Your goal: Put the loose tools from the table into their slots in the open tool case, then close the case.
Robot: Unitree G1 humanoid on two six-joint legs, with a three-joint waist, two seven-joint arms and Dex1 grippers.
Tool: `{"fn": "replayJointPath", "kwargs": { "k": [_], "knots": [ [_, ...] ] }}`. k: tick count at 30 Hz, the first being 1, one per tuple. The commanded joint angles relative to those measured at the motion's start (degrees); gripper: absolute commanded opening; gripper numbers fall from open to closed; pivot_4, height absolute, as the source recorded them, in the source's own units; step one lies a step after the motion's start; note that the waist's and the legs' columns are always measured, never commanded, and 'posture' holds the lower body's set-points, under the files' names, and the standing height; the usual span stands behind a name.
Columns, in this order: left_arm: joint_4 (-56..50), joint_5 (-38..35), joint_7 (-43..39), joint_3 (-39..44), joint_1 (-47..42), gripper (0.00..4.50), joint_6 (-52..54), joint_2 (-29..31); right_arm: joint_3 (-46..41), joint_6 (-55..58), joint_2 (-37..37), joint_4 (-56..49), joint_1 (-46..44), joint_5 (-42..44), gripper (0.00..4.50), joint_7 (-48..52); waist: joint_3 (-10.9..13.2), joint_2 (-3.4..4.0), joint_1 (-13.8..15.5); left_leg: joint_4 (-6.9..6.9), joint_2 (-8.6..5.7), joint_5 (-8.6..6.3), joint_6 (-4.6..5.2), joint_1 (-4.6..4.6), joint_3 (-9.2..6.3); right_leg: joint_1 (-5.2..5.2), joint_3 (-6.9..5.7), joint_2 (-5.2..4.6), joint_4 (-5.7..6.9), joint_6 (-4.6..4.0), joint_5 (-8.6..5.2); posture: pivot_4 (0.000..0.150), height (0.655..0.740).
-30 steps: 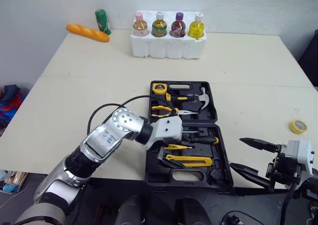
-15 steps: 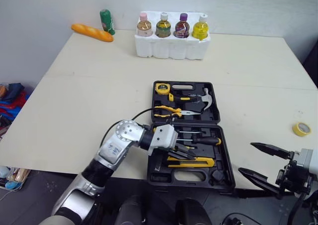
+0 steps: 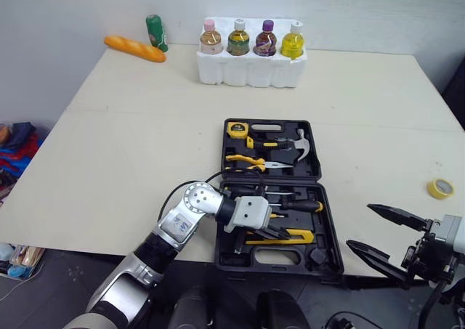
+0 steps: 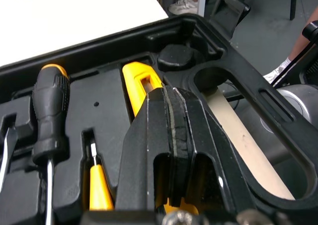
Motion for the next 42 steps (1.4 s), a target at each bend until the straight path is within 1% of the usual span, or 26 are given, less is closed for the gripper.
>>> {"fn": "replayJointPath", "kwargs": {
  "k": [1,6,8,11,15,19,23,25,26,28,30,31,33,35,36,37,38,39,40,42],
  "knots": [
    [2.2,3.7,2.1,-2.1,0.9,0.04,4.8,0.1,0.4,-0.7,1.1,-1.8,0.5,0.4,4.5,-0.7,-0.1,0.05,0.0,0.0,0.01,-0.01,-0.01,0.02,0.0,0.02,0.0,-0.01,-0.02,0.0,0.0,0.15,0.74],
    [3.5,6.8,1.8,-5.1,1.0,0.04,7.0,1.4,0.4,-1.4,0.8,-0.3,-0.4,-0.8,4.5,-0.6,-0.6,0.35,0.4,0.01,0.01,-0.17,0.09,0.31,-0.04,0.47,-0.04,-0.01,-0.31,0.05,0.03,0.15,0.74],
    [3.7,7.9,2.3,-5.9,1.4,0.04,9.2,1.9,0.1,-1.5,0.8,0.4,-0.9,-1.1,4.5,-0.7,-0.8,0.45,0.5,-0.02,0.11,-0.28,0.08,0.41,-0.07,0.72,-0.07,-0.02,-0.63,0.03,0.07,0.15,0.74],
    [4.5,9.8,2.3,-7.1,1.6,0.04,10.3,3.3,0.0,-1.6,0.8,0.8,-1.1,-1.3,4.5,-0.6,-0.9,0.35,0.5,-0.03,0.21,-0.33,0.06,0.38,-0.08,0.77,-0.09,0.04,-0.84,0.01,0.15,0.15,0.74],
    [2.1,4.8,2.8,-4.2,2.4,0.04,12.5,1.2,0.1,-1.6,0.9,1.0,-0.9,-1.4,4.5,-0.5,-1.2,0.3,0.5,-0.03,0.26,-0.36,0.04,0.38,-0.08,0.78,-0.08,0.03,-0.88,-0.02,0.15,0.15,0.74],
    [0.8,2.7,1.7,-1.5,1.4,0.04,2.7,0.3,-0.3,-1.6,0.7,2.0,-1.1,-1.3,4.5,-0.3,-1.2,0.31,0.5,-0.04,0.29,-0.37,0.04,0.35,-0.08,0.73,-0.09,0.02,-0.9,-0.07,0.14,0.15,0.74],
    [-2.4,-2.4,0.6,2.6,0.7,0.04,0.5,-0.8,-1.6,-1.9,0.9,3.1,-1.4,-0.6,4.5,-0.8,-1.0,0.38,0.5,-0.05,0.29,-0.4,0.0,0.17,-0.07,0.56,-0.11,0.02,-0.93,-0.1,0.13,0.15,0.74],
    [-4.4,-5.9,0.4,5.8,0.3,0.04,-0.7,-1.2,-3.3,-2.0,0.4,4.6,-2.2,0.0,4.5,-1.0,-0.9,0.48,0.5,-0.02,0.3,-0.42,0.01,0.06,-0.07,0.48,-0.15,0.03,-0.93,-0.1,0.13,0.15,0.74],
    [-5.0,-6.7,1.4,7.4,-0.2,0.04,-0.3,-1.2,-4.1,-2.2,0.1,5.2,-2.5,-0.1,4.5,-0.8,-0.9,0.49,0.5,-0.01,0.3,-0.42,0.01,0.02,-0.06,0.44,-0.16,0.03,-0.93,-0.1,0.13,0.15,0.74],
    [-5.9,-10.1,7.1,14.0,-2.5,0.04,4.5,-1.8,-6.9,-2.4,-2.0,8.1,-3.8,-0.2,4.5,0.3,-0.8,0.56,0.5,0.02,0.29,-0.43,0.0,0.01,-0.06,0.45,-0.18,0.03,-0.94,-0.09,0.14,0.15,0.74],
    [-7.3,-15.0,8.6,19.8,-4.4,0.65,9.0,-0.5,-9.9,-2.3,-4.4,11.6,-5.3,0.0,4.5,1.2,-0.6,0.46,0.4,0.09,0.28,-0.44,0.05,0.01,-0.05,0.47,-0.2,0.03,-0.93,-0.03,0.16,0.15,0.74],
    [-7.5,-16.0,7.6,21.8,-5.0,0.9,10.0,1.9,-11.3,-2.1,-5.6,13.5,-6.1,0.0,4.5,1.5,-0.5,0.43,0.3,0.09,0.29,-0.42,0.09,0.01,-0.06,0.47,-0.21,0.06,-0.91,0.0,0.18,0.15,0.74],
    [-6.9,-15.8,7.0,24.7,-5.8,1.72,11.1,6.2,-13.1,-1.5,-7.1,16.1,-6.9,-0.2,4.5,1.8,-0.5,0.41,-0.1,0.03,0.33,-0.43,0.04,0.1,-0.05,0.53,-0.21,0.12,-0.91,-0.01,0.18,0.15,0.74],
    [-6.7,-15.9,7.8,25.8,-6.1,2.5,12.5,8.1,-13.9,-0.9,-7.5,17.2,-7.1,-0.1,4.5,2.0,-0.5,0.4,-0.2,-0.08,0.37,-0.34,-0.15,0.15,-0.05,0.52,-0.26,0.23,-0.93,-0.07,0.14,0.15,0.74],
    [-7.1,-16.9,9.0,27.1,-6.1,2.94,14.8,8.9,-14.7,-0.9,-7.7,18.0,-7.2,-0.2,4.5,2.0,-0.5,0.4,-0.2,-0.08,0.4,-0.3,-0.22,0.14,-0.05,0.52,-0.31,0.25,-0.92,-0.1,0.12,0.15,0.74],
    [-7.0,-17.5,9.4,29.3,-5.7,3.3,16.4,11.0,-15.8,-1.2,-8.0,19.5,-7.4,-0.6,4.5,1.6,-0.5,0.4,-0.2,-0.08,0.4,-0.29,-0.24,0.13,-0.06,0.5,-0.32,0.26,-0.93,-0.1,0.12,0.15,0.74],
    [-7.2,-17.9,9.9,30.9,-5.2,3.83,17.6,12.5,-16.8,-1.5,-8.1,20.6,-7.5,-0.9,4.5,1.6,-0.5,0.36,-0.2,-0.06,0.39,-0.28,-0.26,0.11,-0.05,0.5,-0.32,0.31,-0.92,-0.09,0.12,0.15,0.74],
    [-5.7,-17.2,10.3,33.6,-3.9,4.29,17.4,15.6,-18.7,-3.1,-8.5,23.3,-7.5,-2.9,4.5,0.5,-0.4,0.37,-0.2,-0.03,0.37,-0.28,-0.26,0.09,-0.03,0.49,-0.31,0.3,-0.92,-0.08,0.12,0.15,0.74],
    [-3.9,-16.5,11.1,36.3,-2.4,4.45,17.2,18.3,-20.5,-3.7,-8.8,25.4,-7.0,-3.7,4.5,0.4,-0.4,0.34,-0.2,-0.03,0.35,-0.29,-0.26,0.07,0.01,0.45,-0.29,0.29,-0.92,-0.07,0.13,0.15,0.74],
    [-0.9,-14.9,12.5,39.7,0.4,4.45,15.5,22.4,-23.0,-5.2,-8.9,28.1,-6.0,-5.3,4.5,0.1,-0.4,0.32,-0.6,-0.06,0.33,-0.3,-0.29,0.07,0.07,0.4,-0.24,0.27,-0.93,-0.06,0.13,0.15,0.74]
  ]
}}
